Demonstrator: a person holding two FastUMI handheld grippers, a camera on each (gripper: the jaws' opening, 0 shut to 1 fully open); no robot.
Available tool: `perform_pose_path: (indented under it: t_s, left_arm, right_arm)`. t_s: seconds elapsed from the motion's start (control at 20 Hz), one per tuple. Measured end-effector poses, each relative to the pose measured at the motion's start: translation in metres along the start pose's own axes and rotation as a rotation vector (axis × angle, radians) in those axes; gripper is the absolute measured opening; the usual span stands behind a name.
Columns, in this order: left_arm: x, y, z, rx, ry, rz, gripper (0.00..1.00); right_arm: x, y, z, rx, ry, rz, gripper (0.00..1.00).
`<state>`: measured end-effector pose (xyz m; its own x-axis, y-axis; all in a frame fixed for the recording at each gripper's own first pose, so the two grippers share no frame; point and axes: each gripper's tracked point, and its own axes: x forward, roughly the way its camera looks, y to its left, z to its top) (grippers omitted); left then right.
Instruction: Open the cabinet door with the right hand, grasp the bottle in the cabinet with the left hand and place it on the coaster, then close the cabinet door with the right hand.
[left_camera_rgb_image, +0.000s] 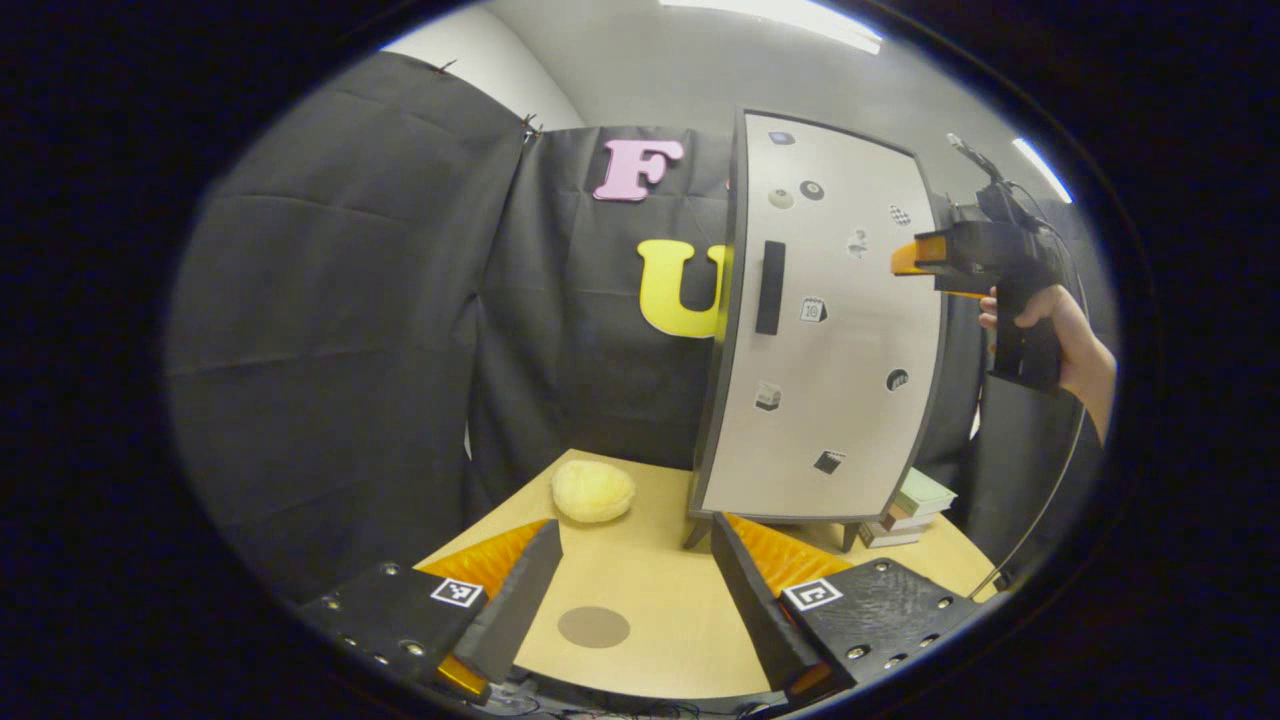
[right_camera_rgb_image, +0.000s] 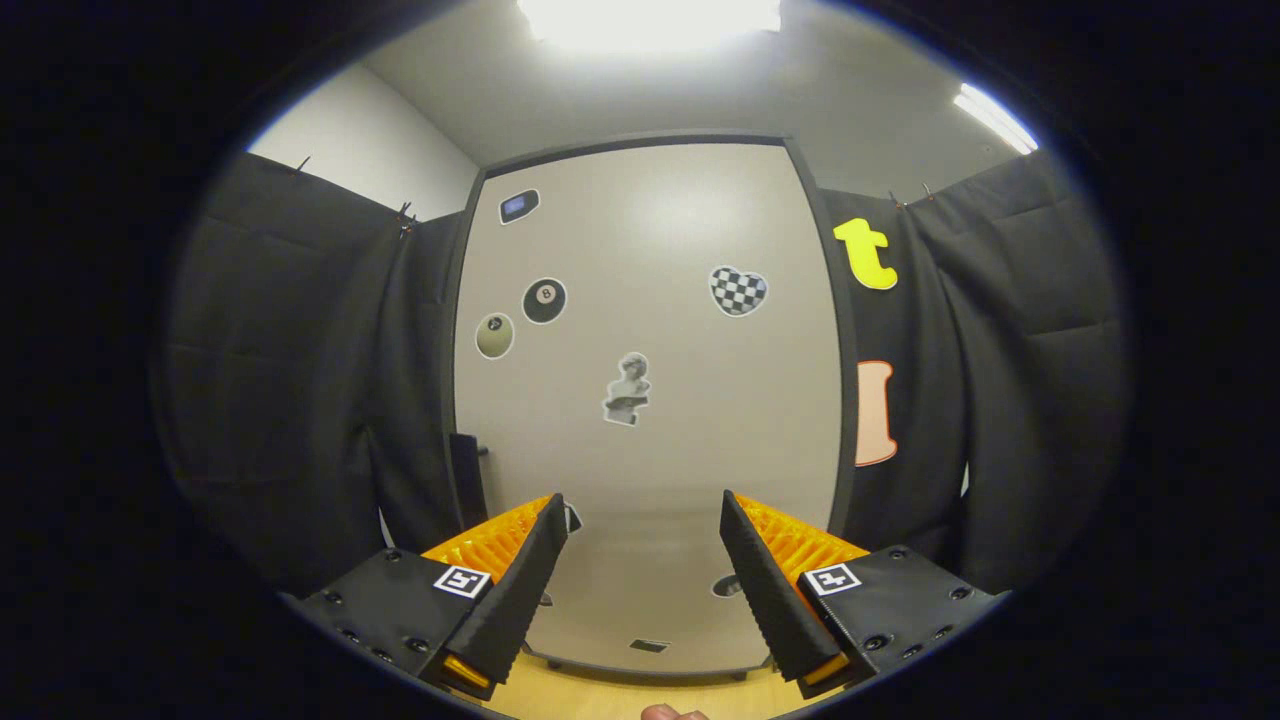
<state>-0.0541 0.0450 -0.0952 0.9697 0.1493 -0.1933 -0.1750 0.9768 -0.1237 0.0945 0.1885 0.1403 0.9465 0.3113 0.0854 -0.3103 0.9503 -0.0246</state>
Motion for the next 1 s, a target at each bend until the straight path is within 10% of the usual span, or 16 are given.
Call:
perform_pose_path:
  t_s: [0.45,1.0]
  left_arm:
    - [0.001,0.055,-0.018,-0.039,0.038,0.115,0.93]
    - [0.009,0.101,-0.029,-0.024,0.073,0.186,0.89]
  right_arm:
    - [0.053,0.094,-0.012,0.048,0.033,0.099,0.98]
    - [0.111,0.132,-0.058,0.010,0.129,0.051,0.98]
